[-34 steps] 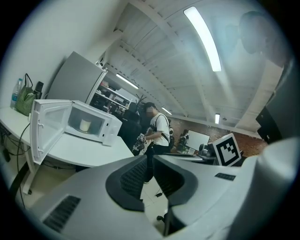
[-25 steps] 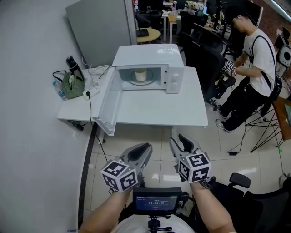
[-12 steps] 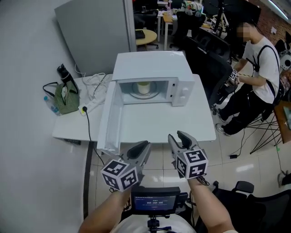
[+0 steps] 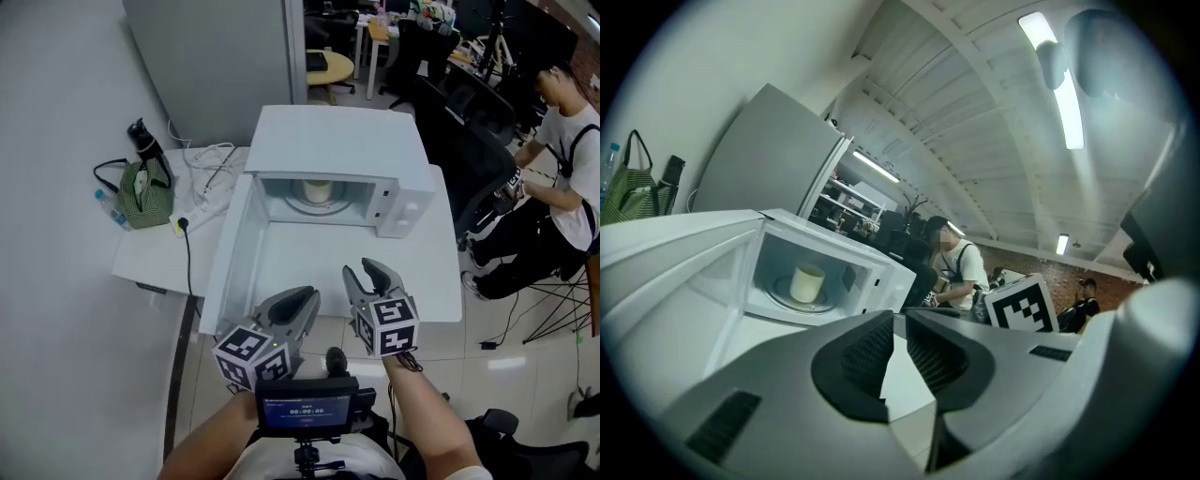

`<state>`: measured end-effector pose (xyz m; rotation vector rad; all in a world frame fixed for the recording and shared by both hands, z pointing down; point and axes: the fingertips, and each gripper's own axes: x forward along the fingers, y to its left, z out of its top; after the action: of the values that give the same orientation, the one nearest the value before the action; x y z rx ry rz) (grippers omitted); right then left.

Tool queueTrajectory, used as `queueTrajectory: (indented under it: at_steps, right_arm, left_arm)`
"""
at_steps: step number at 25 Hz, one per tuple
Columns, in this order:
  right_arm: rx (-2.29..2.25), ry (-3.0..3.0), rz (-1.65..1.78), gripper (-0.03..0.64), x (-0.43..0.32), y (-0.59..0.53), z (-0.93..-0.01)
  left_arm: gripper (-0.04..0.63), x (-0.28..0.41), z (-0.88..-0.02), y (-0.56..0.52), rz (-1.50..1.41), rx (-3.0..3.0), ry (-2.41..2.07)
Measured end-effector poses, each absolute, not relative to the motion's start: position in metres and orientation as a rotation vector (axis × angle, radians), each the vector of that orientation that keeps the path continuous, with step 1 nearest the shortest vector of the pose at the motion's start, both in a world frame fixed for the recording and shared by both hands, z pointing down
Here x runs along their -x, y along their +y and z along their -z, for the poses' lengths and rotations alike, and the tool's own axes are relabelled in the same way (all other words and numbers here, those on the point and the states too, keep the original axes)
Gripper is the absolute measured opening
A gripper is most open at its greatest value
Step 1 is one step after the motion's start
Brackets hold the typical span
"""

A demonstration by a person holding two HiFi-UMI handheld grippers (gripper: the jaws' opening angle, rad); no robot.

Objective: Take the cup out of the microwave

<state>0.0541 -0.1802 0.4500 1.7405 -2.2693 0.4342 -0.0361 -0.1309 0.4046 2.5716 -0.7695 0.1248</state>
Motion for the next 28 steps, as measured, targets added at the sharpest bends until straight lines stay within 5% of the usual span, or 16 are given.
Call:
queueTrajectory:
  at_steps: [12, 21, 28]
  right_arm:
    - [-1.521, -2.363, -0.407, 0.172, -0.081, -0.319, -0.486]
    - [-1.551, -2.316, -0.405, 0.244, -0.079, -0.386, -0.506]
    - [-1.621, -2.298, -0.399, 0.377, -0.076, -0.431, -0.518]
  left_arm:
    - [0.064, -0.016, -0.417, -0.228, -0.094, -2.454, -0.987]
    - [0.064, -0.016, -0.427, -0.270, -0.114, -2.443, -1.036]
    - [0.064, -0.013, -0.436, -0.299, -0.140, -2.456, -1.074]
